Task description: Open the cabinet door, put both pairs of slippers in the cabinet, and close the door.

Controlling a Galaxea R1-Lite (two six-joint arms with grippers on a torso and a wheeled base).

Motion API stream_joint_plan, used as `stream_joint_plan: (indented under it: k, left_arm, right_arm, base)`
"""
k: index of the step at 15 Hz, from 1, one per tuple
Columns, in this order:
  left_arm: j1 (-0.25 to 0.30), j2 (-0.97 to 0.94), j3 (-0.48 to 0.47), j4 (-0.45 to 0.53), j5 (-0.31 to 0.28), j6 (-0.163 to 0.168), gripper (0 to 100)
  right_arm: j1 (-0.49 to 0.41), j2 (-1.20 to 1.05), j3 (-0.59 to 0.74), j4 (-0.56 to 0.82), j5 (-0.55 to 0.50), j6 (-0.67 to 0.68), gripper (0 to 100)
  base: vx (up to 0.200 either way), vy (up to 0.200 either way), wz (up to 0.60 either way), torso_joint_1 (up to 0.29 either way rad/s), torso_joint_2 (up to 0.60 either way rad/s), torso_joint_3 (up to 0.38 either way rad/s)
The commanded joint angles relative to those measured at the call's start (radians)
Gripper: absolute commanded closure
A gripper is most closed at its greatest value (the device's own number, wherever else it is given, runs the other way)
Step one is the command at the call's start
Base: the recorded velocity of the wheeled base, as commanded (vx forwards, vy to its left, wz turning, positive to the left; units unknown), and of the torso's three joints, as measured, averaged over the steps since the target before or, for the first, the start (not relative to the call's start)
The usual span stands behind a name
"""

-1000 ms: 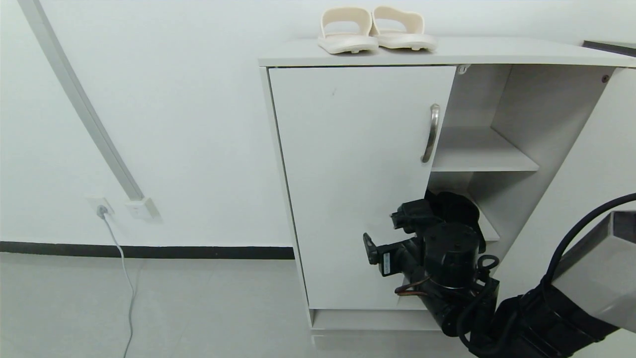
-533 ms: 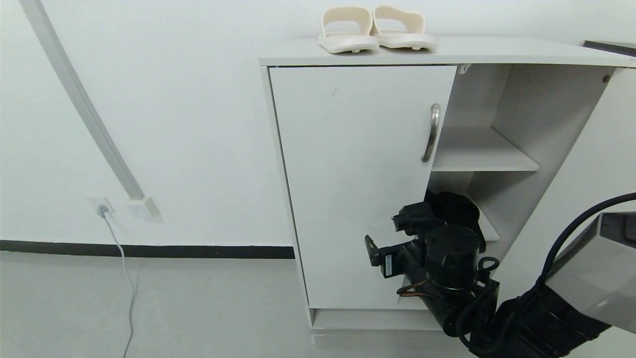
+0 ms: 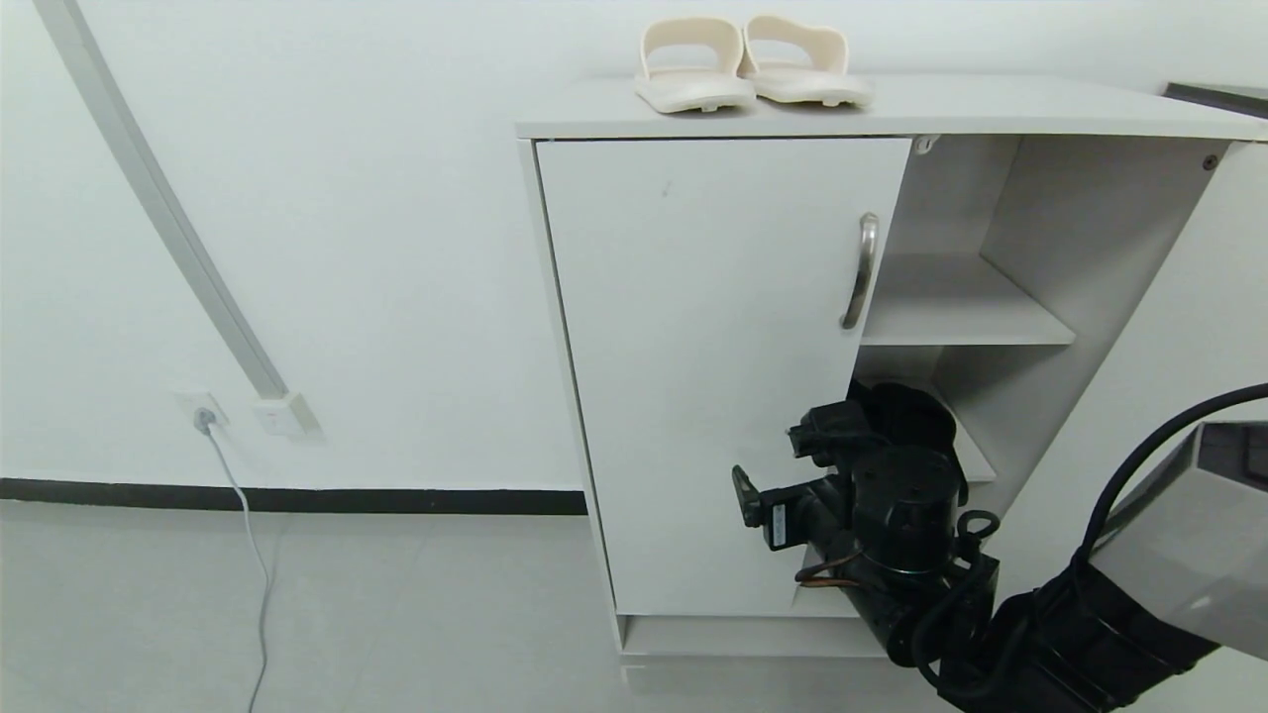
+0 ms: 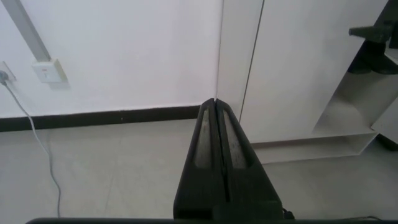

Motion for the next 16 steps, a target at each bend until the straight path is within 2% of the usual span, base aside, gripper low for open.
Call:
stream_joint_plan:
  k: [1,7,16]
  left_arm:
    - [0.000,0.001,0.000,-0.002,0.000,0.000,100]
    - [0.000,0.001,0.000,-0.002,0.000,0.000,100]
    - [0.000,0.001,0.000,-0.002,0.000,0.000,100]
  right_arm:
    - [0.000,0.005,0.001,0.003,0.001,0.000,0]
    - [-0.006,0.019,0.011,-0.001,0.001,0.005,0]
    - [-0.005,0.024,0.007,-0.001,-0.002,-0.001,0]
  base:
    - [0.000,0.000,0.00,0.017,-0.23,-0.325]
    - [0.000,0.000,0.00,0.067,-0.48,-0.359]
    - [0.000,0.000,0.00,0.149,-0.48,-0.328]
